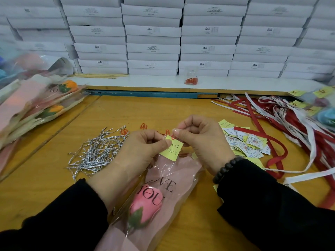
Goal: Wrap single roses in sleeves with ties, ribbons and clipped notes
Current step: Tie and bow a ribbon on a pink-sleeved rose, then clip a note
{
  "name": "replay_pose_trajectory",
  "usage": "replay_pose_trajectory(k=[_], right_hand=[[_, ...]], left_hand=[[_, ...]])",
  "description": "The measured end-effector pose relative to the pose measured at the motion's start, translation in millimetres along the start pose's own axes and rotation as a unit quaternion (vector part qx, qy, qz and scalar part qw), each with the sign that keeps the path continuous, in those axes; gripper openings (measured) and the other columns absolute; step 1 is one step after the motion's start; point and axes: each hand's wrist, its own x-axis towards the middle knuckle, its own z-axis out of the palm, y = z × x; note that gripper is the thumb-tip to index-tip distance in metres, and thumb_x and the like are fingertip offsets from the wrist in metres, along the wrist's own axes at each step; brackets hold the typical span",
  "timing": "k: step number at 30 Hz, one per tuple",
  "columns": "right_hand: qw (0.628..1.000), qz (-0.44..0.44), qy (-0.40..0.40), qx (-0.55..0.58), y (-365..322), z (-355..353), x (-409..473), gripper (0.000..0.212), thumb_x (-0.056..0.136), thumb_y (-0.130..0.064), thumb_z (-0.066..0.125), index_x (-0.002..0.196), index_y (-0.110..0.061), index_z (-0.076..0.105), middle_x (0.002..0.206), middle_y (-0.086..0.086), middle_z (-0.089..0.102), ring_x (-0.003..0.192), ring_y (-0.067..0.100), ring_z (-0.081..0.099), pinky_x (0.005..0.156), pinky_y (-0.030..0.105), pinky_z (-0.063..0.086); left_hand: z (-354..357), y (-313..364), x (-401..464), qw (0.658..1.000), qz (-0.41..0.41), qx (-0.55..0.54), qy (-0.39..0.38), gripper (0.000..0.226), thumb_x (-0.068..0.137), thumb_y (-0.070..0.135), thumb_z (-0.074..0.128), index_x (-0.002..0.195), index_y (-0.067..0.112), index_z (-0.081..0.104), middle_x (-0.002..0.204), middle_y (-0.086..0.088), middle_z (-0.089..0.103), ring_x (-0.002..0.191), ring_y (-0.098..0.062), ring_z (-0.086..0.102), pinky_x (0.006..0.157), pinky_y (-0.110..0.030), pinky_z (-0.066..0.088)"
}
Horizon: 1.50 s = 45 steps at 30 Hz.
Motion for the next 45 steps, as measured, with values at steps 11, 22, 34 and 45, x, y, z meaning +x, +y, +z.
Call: replay_pose_trajectory(k=[11,22,34,45], right_hand=[[1.0,0.013,-0.008,-0.009,1.0,-0.5,-2.2,0.011,0.08,-0.004,0.068,0.072,-0.004,0.061,0.062,0.008,0.066,0.048,0.005,0.059,0.044,0.016,0.044],[0.999,0.015,-0.018,-0.039,0.7,-1.2,-2.6,0.013,0.082,-0.008,0.067,0.07,-0.013,0.067,0.062,0.003,0.065,0.053,0.011,0.06,0.051,0.027,0.052],[0.996,0.004,-0.037,-0.081,3.0,1.8,-3.5,0.014,0.088,-0.016,0.062,0.076,-0.017,0.071,0.068,0.02,0.067,0.057,0.016,0.057,0.061,0.029,0.051],[0.991,-0.033,-0.053,-0.115,1.4,3.2,-5.1,0.017,0.088,-0.005,0.059,0.088,-0.019,0.069,0.065,-0.004,0.061,0.051,0.0,0.051,0.056,0.016,0.048]], left_hand=[[0.0,0.7,-0.9,1.0,0.006,-0.002,0.004,0.012,0.08,0.003,0.068,0.068,0.003,0.063,0.061,-0.014,0.053,0.038,-0.01,0.037,0.037,-0.016,0.029],[-1.2,2.1,-1.2,1.0,0.01,-0.012,-0.006,0.021,0.078,0.005,0.069,0.058,0.012,0.065,0.049,-0.006,0.051,0.037,-0.01,0.036,0.036,-0.016,0.029],[-0.9,3.0,0.5,0.997,-0.016,-0.075,0.008,0.009,0.071,0.007,0.069,0.063,0.006,0.065,0.058,-0.008,0.062,0.047,-0.013,0.05,0.045,-0.019,0.04],[-4.3,3.3,1.2,0.994,-0.032,-0.103,0.019,0.009,0.064,0.014,0.07,0.057,0.011,0.066,0.054,-0.006,0.06,0.039,-0.009,0.044,0.037,-0.015,0.035]])
